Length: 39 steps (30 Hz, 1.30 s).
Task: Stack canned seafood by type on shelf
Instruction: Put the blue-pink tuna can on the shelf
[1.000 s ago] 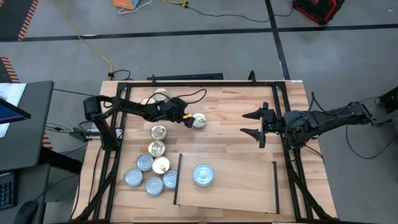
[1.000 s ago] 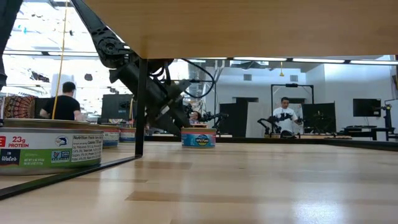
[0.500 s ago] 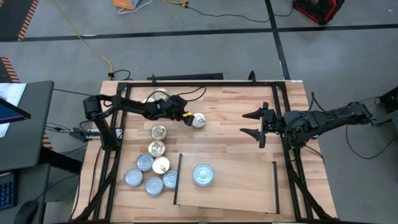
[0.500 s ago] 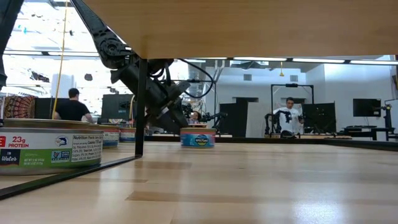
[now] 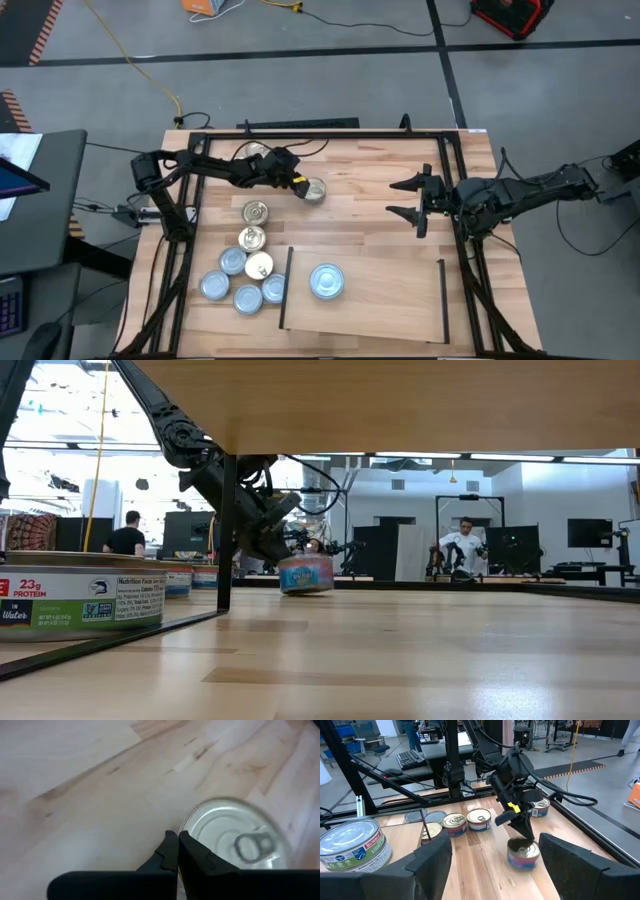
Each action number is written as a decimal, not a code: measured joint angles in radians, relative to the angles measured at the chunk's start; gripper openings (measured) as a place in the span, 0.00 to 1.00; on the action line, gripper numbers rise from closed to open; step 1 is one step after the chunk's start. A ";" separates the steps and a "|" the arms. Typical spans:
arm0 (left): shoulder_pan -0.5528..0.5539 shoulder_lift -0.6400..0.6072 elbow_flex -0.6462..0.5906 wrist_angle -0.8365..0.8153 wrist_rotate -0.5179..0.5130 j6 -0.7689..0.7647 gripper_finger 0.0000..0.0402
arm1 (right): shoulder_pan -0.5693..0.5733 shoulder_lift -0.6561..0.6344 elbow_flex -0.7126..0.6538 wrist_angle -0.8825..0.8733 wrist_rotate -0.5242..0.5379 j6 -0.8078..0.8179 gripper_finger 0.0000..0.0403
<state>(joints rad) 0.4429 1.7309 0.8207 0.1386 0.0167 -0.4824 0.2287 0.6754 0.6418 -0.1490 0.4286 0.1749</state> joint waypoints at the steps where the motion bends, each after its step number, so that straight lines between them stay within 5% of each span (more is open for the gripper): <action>1: 0.004 0.001 0.000 -0.015 -0.004 0.001 0.00 | 0.000 0.000 0.000 0.000 0.000 0.000 0.80; 19: 0.012 0.005 -0.005 -0.053 -0.022 0.043 0.00 | 0.000 0.032 -0.001 0.015 0.000 -0.008 0.80; 27: -0.002 -0.135 -0.005 -0.195 -0.088 0.100 0.03 | 0.000 0.032 -0.001 0.023 0.000 -0.014 0.80; 32: -0.068 -0.212 -0.004 -0.234 -0.127 0.127 0.17 | -0.002 0.032 -0.001 0.034 0.000 -0.018 0.80; 39: -0.136 -0.219 -0.003 -0.110 -0.157 0.103 0.54 | -0.002 0.032 -0.001 0.062 0.000 -0.018 0.80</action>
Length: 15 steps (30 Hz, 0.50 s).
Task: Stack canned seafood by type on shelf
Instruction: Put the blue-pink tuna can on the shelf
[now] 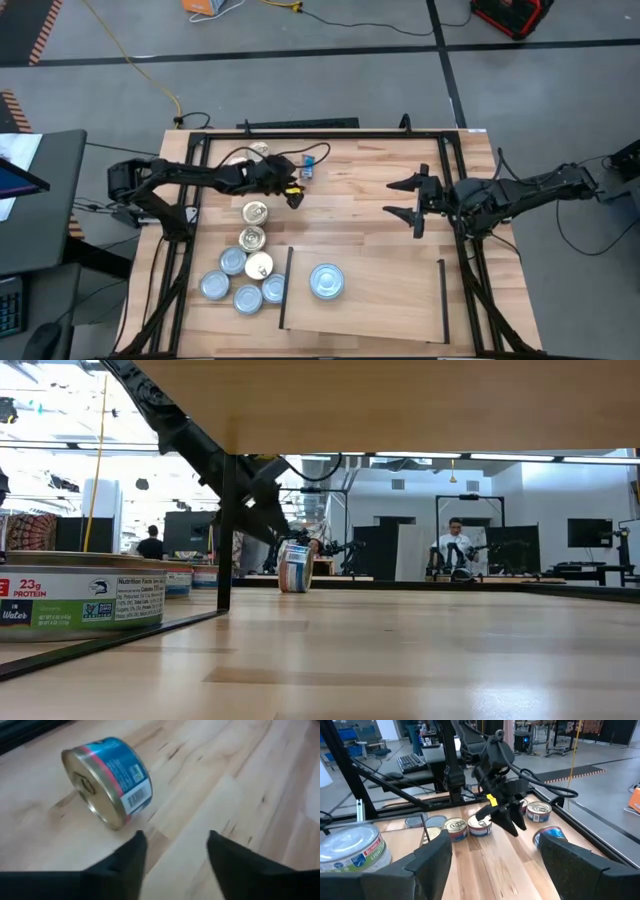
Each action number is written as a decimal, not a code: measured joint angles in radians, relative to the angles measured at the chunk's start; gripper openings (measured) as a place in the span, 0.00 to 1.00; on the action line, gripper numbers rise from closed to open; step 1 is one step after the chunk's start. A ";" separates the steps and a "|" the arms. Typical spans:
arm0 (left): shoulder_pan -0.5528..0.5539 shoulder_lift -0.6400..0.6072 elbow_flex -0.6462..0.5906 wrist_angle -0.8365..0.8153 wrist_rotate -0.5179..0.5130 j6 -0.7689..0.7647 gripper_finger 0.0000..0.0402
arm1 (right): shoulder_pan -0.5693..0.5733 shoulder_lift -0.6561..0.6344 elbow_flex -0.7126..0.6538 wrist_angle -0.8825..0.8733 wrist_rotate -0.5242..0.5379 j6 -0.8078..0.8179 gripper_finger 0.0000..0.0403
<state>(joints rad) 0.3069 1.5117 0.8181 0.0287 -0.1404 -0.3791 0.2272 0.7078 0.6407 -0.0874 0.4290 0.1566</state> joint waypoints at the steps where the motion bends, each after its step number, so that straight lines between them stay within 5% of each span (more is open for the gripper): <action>1: -0.003 0.002 0.000 -0.003 -0.016 -0.011 0.60 | 0.000 0.000 0.000 0.001 0.000 0.000 0.80; 7: -0.027 0.031 0.000 -0.014 -0.143 -0.078 0.85 | 0.000 0.000 0.000 -0.001 0.002 -0.008 0.80; 15: -0.106 0.046 0.000 0.046 -0.283 -0.103 0.90 | 0.000 0.000 0.000 -0.010 0.003 -0.009 0.80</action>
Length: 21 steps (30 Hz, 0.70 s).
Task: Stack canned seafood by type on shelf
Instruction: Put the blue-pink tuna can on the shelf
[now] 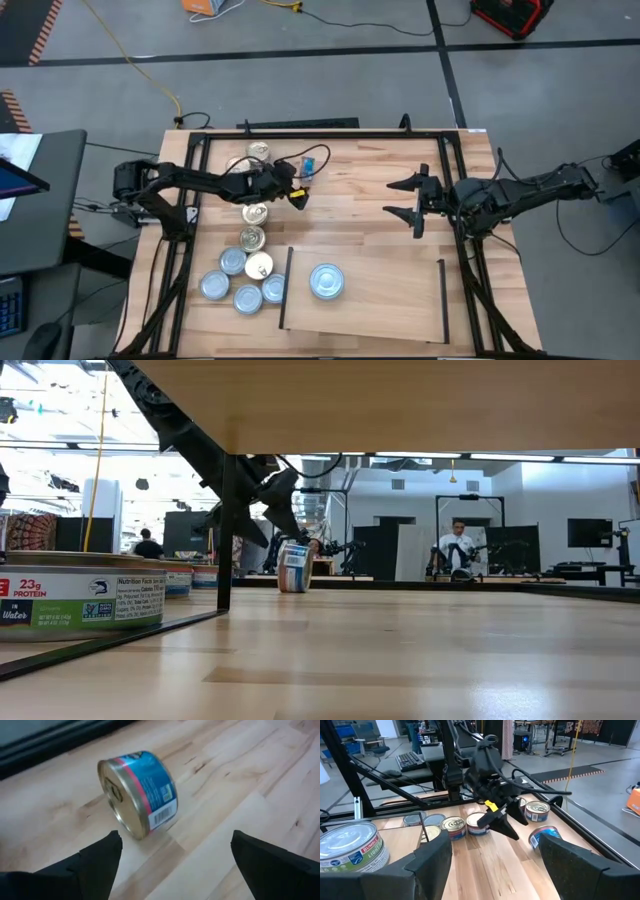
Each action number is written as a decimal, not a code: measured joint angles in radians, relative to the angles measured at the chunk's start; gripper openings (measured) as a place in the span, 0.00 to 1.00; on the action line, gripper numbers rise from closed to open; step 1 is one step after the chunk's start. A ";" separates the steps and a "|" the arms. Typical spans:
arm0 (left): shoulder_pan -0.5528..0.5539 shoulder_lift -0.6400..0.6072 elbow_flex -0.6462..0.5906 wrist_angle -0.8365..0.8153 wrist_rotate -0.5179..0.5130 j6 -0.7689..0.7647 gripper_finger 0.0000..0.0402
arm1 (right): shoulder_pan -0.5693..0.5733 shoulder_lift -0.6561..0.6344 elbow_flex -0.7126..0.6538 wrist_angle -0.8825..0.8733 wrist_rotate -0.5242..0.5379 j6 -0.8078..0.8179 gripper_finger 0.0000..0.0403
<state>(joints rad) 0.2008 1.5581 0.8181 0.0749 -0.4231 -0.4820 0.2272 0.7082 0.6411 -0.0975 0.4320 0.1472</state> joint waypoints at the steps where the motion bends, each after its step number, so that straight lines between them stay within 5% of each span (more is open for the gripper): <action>1: -0.010 0.000 0.000 0.003 -0.017 0.000 0.90 | 0.000 0.000 0.000 0.000 0.000 -0.001 0.80; 21: -0.045 0.148 0.086 0.099 -0.121 -0.004 0.90 | 0.003 0.000 0.001 0.008 0.000 -0.006 0.80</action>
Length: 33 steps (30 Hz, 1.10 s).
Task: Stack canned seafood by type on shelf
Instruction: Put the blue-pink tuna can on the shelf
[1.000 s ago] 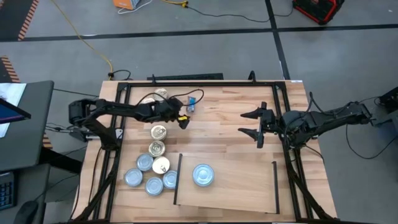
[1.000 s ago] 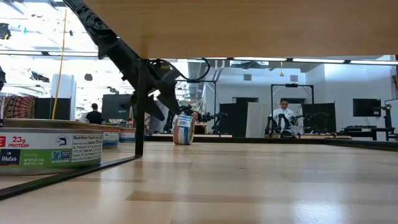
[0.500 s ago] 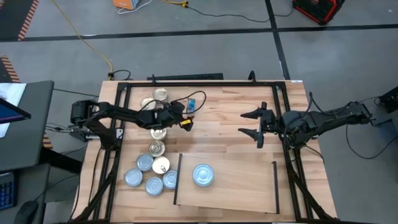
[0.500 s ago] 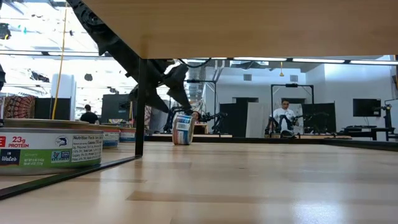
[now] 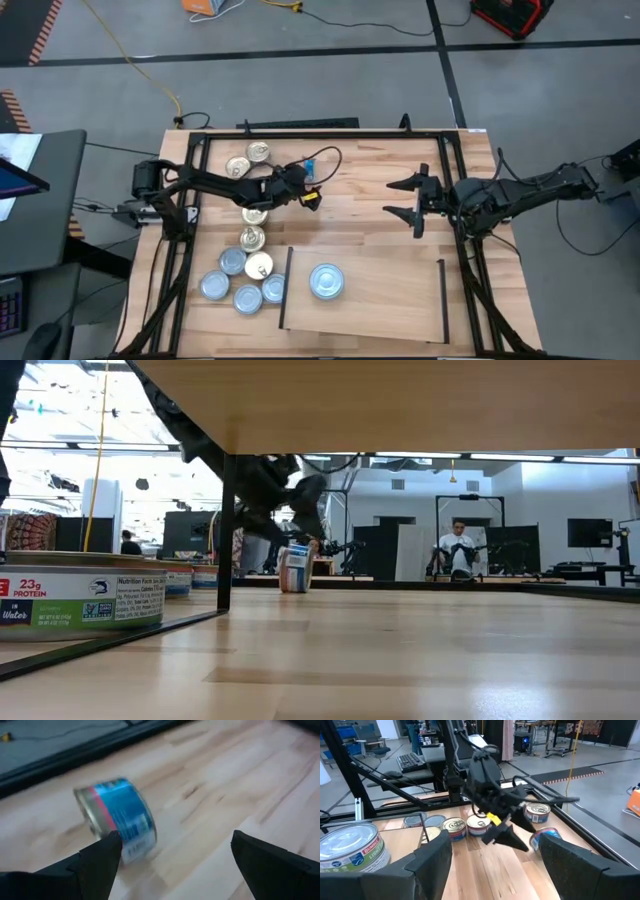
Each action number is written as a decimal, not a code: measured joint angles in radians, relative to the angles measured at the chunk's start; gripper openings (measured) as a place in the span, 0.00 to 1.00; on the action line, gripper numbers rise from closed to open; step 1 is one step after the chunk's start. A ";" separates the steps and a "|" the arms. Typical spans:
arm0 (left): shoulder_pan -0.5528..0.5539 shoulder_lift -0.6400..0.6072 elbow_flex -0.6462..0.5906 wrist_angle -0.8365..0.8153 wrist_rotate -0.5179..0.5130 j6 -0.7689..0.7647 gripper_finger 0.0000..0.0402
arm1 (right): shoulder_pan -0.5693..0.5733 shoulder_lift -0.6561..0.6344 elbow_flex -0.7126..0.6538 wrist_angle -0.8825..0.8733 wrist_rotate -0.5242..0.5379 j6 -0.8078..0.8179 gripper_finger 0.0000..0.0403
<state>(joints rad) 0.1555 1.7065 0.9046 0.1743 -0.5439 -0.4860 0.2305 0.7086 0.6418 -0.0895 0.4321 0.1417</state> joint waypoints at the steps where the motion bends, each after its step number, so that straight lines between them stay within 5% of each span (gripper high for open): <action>1: 0.000 0.010 0.003 -0.009 -0.003 0.002 0.90 | 0.000 0.000 0.000 0.000 0.000 0.000 0.80; 25: -0.032 0.034 0.045 -0.074 -0.249 -0.024 0.90 | 0.012 0.000 -0.009 0.016 0.000 -0.015 0.80; 33: -0.018 0.067 0.046 -0.041 -0.262 -0.072 0.90 | 0.030 0.000 -0.009 0.016 0.000 -0.016 0.80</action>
<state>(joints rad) 0.1375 1.7740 0.9504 0.1333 -0.8058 -0.5580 0.2601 0.7086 0.6327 -0.0734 0.4316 0.1257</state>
